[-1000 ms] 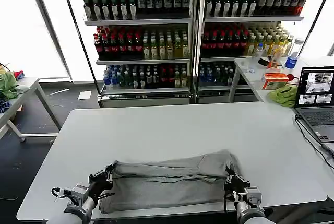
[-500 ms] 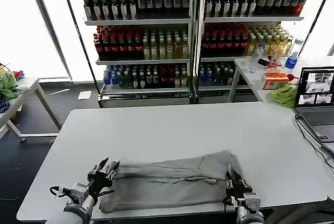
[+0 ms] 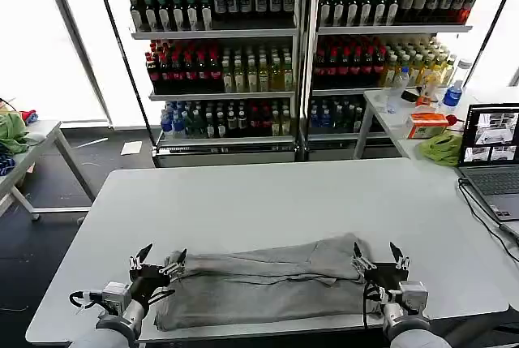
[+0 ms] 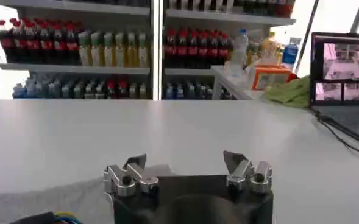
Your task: Fold and organize the clothes.
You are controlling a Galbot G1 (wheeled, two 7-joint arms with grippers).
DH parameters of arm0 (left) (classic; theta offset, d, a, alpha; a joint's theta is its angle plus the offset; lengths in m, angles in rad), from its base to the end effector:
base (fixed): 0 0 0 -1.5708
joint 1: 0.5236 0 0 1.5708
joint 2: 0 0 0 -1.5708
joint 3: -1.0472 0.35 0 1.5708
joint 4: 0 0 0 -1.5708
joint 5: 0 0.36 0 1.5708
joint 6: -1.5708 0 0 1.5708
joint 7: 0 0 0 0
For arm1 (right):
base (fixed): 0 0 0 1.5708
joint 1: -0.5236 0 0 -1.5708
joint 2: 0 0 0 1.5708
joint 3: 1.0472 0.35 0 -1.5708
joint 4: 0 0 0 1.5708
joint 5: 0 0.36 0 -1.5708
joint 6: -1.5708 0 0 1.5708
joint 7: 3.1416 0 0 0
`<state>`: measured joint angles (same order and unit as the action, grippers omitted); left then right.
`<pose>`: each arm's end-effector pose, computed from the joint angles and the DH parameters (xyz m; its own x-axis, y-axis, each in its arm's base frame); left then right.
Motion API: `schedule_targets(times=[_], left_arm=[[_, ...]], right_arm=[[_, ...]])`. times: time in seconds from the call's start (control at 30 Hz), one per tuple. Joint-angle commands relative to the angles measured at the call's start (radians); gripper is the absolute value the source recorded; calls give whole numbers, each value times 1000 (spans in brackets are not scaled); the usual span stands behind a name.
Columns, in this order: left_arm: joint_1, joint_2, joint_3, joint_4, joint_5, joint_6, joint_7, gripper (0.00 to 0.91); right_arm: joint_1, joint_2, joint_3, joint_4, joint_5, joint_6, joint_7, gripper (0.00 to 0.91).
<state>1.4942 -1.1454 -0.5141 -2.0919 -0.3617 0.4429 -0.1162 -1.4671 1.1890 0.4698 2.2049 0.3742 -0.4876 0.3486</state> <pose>0.2138 0.0678 -0.2763 -0.9153 0.0743 0.3958 0.1072 0.9923 0.0617 0.2103 -0.0365 -0.2392 -0.9454 0.0735 0.3176 0.0551 0.9963 -0.0667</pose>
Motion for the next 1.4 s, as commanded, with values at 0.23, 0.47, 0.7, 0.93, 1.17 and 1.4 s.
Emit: schedule_targets(times=[0.23,0.47,0.7,0.93,1.17,1.4], left_arm=[[28,-122,2,9,-71,11,-19,897],[31,-128,0,36,-55,5,-12,897],[33,-133,0,70,-42,-6,-2,504],[35,-137,4,85,-27,-11,8,464],[47,-144,9,102,-2,-26,27,0],[58,-148,9,104,11,-50,46,0]], right_arm=[[42,-23,7,49,33,-6,1,907],[37,-24,6,53,35,-4,0,907],[33,-24,8,61,37,-4,-1,907],[30,-25,13,66,43,-4,0,907],[35,-33,28,64,61,-7,1,907],[60,-41,42,58,96,-20,6,907]])
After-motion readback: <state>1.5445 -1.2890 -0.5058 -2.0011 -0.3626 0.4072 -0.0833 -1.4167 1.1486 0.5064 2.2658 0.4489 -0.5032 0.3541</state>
